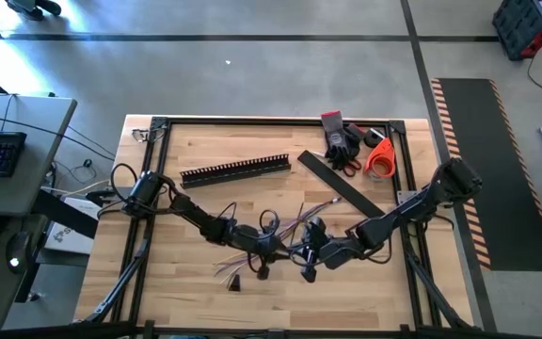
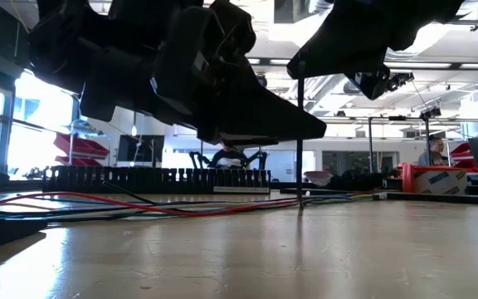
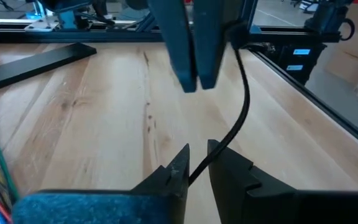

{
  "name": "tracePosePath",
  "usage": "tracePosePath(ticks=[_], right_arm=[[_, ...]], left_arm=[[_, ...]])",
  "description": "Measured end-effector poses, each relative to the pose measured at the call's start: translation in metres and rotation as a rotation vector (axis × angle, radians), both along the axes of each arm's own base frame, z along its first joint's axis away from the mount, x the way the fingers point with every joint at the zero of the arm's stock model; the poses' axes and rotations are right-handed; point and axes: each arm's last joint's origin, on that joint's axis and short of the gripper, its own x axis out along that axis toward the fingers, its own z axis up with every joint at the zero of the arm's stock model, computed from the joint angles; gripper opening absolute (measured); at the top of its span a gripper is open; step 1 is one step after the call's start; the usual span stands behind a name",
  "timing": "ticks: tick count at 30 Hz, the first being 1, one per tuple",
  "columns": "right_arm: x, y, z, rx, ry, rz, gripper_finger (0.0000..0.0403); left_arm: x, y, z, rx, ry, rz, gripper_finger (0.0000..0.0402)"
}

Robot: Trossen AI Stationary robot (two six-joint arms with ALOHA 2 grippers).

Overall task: Ziptie cables
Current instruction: Wrap the colored cables together using a zip tie

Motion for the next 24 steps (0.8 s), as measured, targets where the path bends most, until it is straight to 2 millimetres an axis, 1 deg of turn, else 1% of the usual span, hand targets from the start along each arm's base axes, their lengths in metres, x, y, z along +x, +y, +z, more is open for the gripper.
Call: tracePosePath(ticks=[6, 16, 20, 22, 24], right_arm=[[0.000, -0.001, 0.000, -0.011, 0.003, -0.009, 0.0000], [-0.002, -0.001, -0.001, -0.060, 0.004, -0.030, 0.0000], [-0.008, 0.003, 0.009, -0.116, -0.046, -0.061, 0.0000], [-0.012, 0.006, 0.015, -0.109, -0.068, -0.058, 0.0000], [-0.012, 0.009, 0.017, -0.084, -0.077, -0.030, 0.0000]], left_arm=[[0.000, 0.000, 0.000, 0.001, 0.000, 0.000, 0.0061], [0.000, -0.001, 0.002, 0.013, -0.013, -0.016, 0.0062], [0.000, -0.001, 0.002, 0.013, -0.013, -0.016, 0.0062], [0.000, -0.001, 0.002, 0.013, -0.013, -0.016, 0.0062], [0.000, -0.001, 0.002, 0.013, -0.013, -0.016, 0.0062]])
